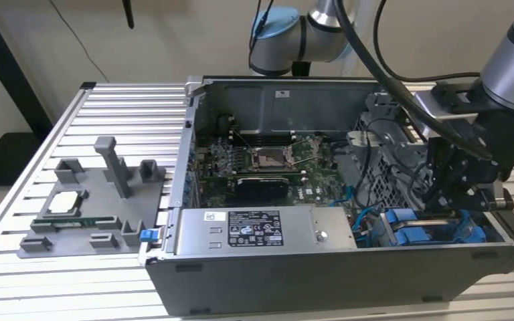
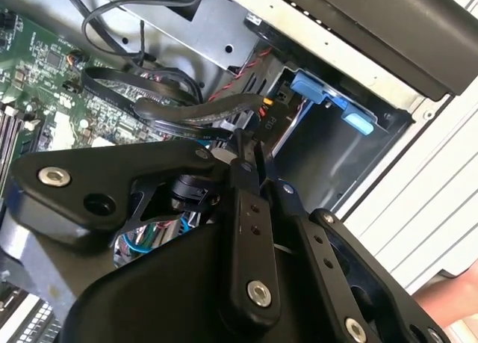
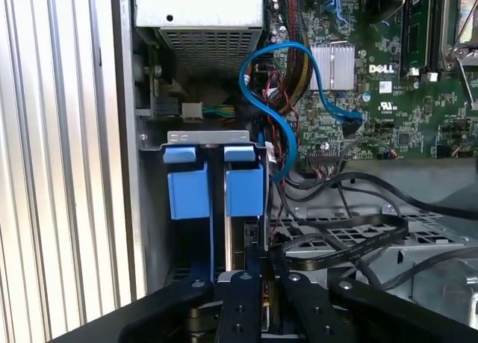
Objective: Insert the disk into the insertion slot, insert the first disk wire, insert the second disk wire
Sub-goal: 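Insert the second disk wire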
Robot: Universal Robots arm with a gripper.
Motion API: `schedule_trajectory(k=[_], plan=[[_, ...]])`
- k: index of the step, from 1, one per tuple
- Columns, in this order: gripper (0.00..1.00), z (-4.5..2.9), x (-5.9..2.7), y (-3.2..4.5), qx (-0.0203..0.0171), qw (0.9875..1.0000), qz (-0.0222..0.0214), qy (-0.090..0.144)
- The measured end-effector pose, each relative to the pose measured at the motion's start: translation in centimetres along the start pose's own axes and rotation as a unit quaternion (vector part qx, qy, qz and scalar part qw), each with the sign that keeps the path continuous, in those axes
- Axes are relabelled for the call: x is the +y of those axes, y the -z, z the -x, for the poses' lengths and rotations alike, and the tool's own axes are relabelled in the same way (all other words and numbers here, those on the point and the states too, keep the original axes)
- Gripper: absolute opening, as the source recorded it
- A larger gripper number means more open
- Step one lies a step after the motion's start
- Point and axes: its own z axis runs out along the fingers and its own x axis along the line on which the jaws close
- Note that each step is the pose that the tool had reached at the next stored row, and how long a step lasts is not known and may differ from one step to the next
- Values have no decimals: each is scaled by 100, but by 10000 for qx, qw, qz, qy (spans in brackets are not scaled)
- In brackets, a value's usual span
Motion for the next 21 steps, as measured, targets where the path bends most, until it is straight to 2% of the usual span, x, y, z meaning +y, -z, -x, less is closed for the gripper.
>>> schedule_trajectory(k=[5,6,8,11,14,21], plan=[[0,-4,3,-43,-2,10000,0,4],[0,3,2,-27,10,10000,0,5],[0,-4,1,-26,-1,10000,0,5],[0,-4,-2,16,-22,10000,4,4],[0,-1,-7,119,-14,10000,5,5],[0,-14,-7,129,-10,10000,6,3]])
